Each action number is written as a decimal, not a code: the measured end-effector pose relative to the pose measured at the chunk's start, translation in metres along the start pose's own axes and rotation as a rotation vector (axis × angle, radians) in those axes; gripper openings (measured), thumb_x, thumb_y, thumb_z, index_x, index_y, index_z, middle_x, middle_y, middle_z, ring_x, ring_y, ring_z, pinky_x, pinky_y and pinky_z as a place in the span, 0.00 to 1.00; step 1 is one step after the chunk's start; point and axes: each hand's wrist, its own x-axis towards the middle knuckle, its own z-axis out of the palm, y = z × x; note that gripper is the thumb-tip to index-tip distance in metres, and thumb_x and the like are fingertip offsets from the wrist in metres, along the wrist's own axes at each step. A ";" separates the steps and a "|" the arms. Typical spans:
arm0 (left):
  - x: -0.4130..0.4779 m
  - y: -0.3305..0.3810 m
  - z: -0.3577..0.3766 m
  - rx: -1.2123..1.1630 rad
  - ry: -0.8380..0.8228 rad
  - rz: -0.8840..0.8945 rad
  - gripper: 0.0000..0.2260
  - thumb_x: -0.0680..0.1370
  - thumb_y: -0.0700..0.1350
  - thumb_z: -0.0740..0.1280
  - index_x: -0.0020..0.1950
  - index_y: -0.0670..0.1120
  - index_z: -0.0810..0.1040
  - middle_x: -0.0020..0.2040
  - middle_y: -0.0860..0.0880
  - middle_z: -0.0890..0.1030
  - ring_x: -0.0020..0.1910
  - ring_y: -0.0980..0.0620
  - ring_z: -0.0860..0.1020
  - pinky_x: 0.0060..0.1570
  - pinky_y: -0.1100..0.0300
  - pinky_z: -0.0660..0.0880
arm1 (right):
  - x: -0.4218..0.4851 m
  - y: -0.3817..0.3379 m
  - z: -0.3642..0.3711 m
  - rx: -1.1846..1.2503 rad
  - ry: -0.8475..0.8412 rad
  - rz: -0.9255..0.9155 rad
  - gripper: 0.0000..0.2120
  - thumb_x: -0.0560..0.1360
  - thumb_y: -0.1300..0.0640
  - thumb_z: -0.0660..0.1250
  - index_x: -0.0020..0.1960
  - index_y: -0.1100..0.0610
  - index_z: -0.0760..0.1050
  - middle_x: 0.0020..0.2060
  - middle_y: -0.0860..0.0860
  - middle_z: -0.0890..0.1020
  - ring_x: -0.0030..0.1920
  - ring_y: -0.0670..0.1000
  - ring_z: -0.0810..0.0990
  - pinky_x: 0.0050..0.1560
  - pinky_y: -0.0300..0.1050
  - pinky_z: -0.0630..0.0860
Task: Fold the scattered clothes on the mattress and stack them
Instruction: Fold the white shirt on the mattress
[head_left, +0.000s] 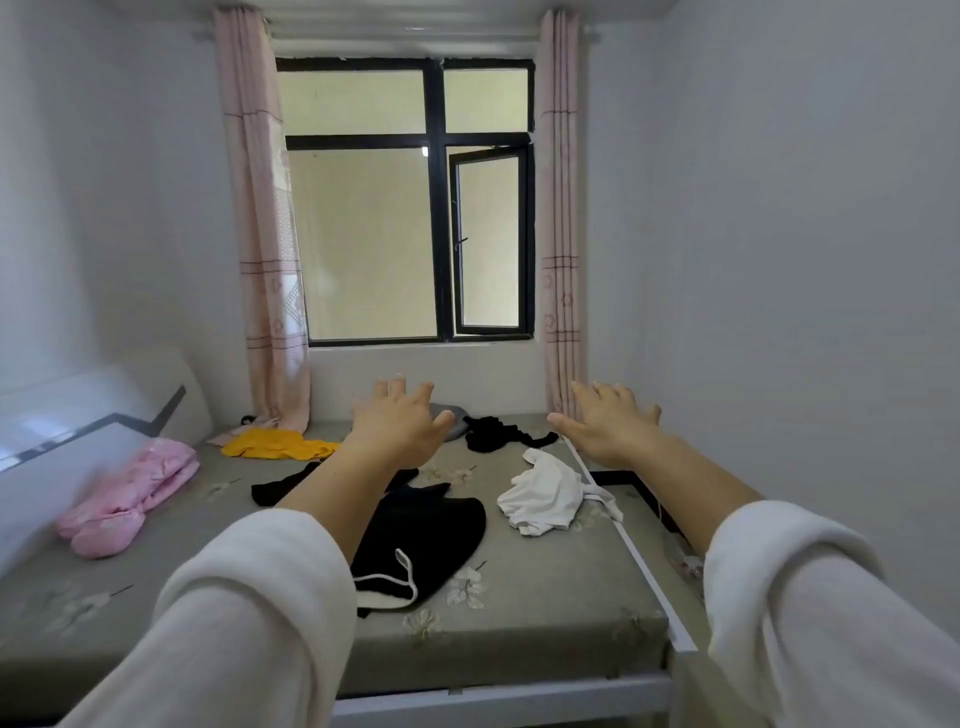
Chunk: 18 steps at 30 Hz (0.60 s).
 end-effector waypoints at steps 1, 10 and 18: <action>0.004 0.001 0.002 0.016 -0.004 -0.001 0.27 0.81 0.59 0.50 0.78 0.51 0.52 0.78 0.43 0.51 0.76 0.42 0.49 0.71 0.39 0.53 | 0.002 0.001 0.000 -0.010 0.004 0.007 0.34 0.79 0.35 0.48 0.78 0.51 0.46 0.78 0.53 0.50 0.77 0.56 0.46 0.71 0.68 0.48; 0.070 0.042 0.031 0.038 -0.008 0.020 0.26 0.81 0.58 0.51 0.77 0.49 0.55 0.76 0.42 0.56 0.75 0.41 0.53 0.70 0.39 0.57 | 0.061 0.048 0.006 -0.054 0.025 0.002 0.33 0.79 0.36 0.48 0.78 0.51 0.46 0.77 0.52 0.52 0.77 0.56 0.48 0.71 0.67 0.49; 0.161 0.135 0.067 0.004 -0.001 0.019 0.26 0.81 0.57 0.51 0.77 0.48 0.54 0.76 0.42 0.57 0.74 0.40 0.54 0.70 0.40 0.57 | 0.141 0.136 -0.001 -0.102 0.033 -0.029 0.32 0.79 0.36 0.48 0.78 0.52 0.49 0.76 0.52 0.56 0.75 0.56 0.53 0.70 0.66 0.52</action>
